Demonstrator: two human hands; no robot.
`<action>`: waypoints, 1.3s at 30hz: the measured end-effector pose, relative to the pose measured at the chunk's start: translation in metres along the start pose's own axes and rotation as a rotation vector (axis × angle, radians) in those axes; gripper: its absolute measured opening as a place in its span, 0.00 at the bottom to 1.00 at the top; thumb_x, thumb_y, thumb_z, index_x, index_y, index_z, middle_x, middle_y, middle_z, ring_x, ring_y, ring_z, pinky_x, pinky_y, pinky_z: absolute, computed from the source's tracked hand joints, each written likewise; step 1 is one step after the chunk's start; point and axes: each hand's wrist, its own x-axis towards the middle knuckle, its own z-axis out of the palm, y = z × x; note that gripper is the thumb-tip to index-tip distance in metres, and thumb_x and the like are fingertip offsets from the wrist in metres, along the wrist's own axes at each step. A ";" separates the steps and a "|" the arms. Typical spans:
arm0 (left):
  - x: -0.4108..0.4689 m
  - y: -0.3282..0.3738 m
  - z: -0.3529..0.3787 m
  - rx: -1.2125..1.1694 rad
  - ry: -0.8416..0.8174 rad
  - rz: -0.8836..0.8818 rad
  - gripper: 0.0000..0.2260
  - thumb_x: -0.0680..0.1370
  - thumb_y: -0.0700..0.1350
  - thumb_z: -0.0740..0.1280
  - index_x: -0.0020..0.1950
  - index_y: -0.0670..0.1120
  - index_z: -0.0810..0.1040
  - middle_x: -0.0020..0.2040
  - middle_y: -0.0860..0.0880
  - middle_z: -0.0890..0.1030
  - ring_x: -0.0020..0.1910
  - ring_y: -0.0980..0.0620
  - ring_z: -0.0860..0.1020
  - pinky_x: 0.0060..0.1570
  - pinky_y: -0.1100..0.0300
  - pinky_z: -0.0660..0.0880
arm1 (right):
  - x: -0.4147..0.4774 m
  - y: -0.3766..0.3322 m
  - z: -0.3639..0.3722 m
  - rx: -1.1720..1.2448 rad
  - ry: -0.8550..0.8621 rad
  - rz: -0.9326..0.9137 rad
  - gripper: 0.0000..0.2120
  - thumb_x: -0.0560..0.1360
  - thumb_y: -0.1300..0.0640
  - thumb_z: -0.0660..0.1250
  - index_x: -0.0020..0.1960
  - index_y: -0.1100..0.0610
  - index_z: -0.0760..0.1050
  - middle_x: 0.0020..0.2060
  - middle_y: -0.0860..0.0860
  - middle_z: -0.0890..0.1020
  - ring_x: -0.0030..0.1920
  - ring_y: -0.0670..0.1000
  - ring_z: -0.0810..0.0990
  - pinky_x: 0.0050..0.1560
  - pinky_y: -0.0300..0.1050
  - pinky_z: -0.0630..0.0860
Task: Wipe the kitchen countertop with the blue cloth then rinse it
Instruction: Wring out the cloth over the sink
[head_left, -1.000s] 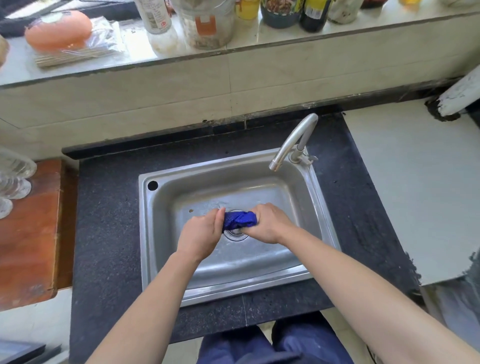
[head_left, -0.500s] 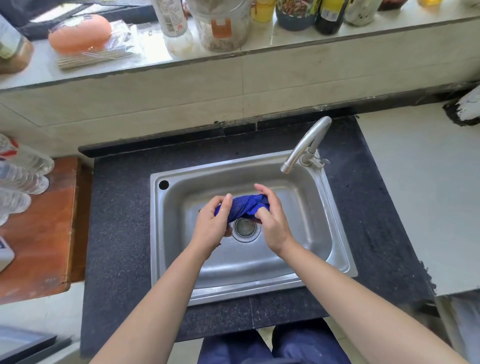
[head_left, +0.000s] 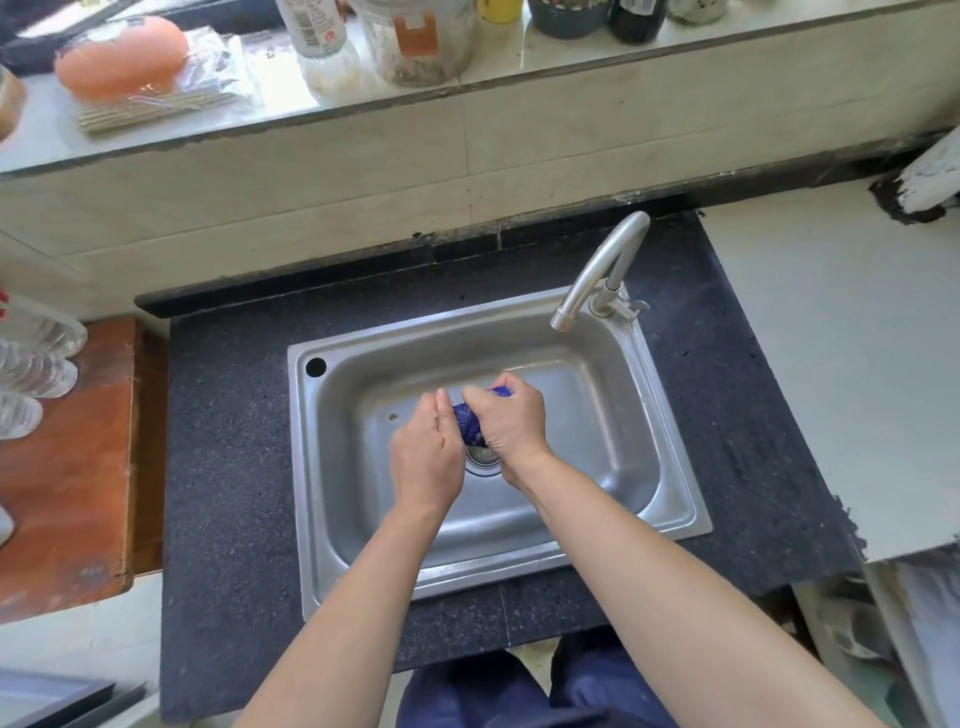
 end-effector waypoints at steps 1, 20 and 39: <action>0.000 -0.003 0.000 0.043 -0.010 0.033 0.18 0.84 0.53 0.50 0.40 0.45 0.66 0.33 0.42 0.75 0.36 0.36 0.73 0.37 0.46 0.66 | -0.001 0.000 -0.001 -0.019 -0.013 0.011 0.16 0.64 0.60 0.70 0.29 0.52 0.62 0.23 0.45 0.65 0.31 0.51 0.64 0.29 0.40 0.66; 0.003 -0.013 -0.015 0.164 -0.071 0.316 0.16 0.81 0.51 0.48 0.32 0.52 0.55 0.27 0.47 0.68 0.30 0.38 0.69 0.33 0.51 0.60 | -0.010 -0.008 -0.018 -0.124 -0.220 0.051 0.14 0.63 0.59 0.65 0.28 0.51 0.58 0.27 0.49 0.60 0.31 0.51 0.58 0.28 0.40 0.55; 0.005 -0.004 -0.042 -0.793 -0.171 -0.408 0.20 0.76 0.50 0.73 0.65 0.48 0.74 0.44 0.46 0.82 0.33 0.52 0.77 0.31 0.59 0.70 | 0.004 -0.011 -0.031 0.438 -0.370 0.109 0.41 0.65 0.51 0.80 0.72 0.54 0.65 0.56 0.55 0.84 0.56 0.53 0.83 0.69 0.54 0.72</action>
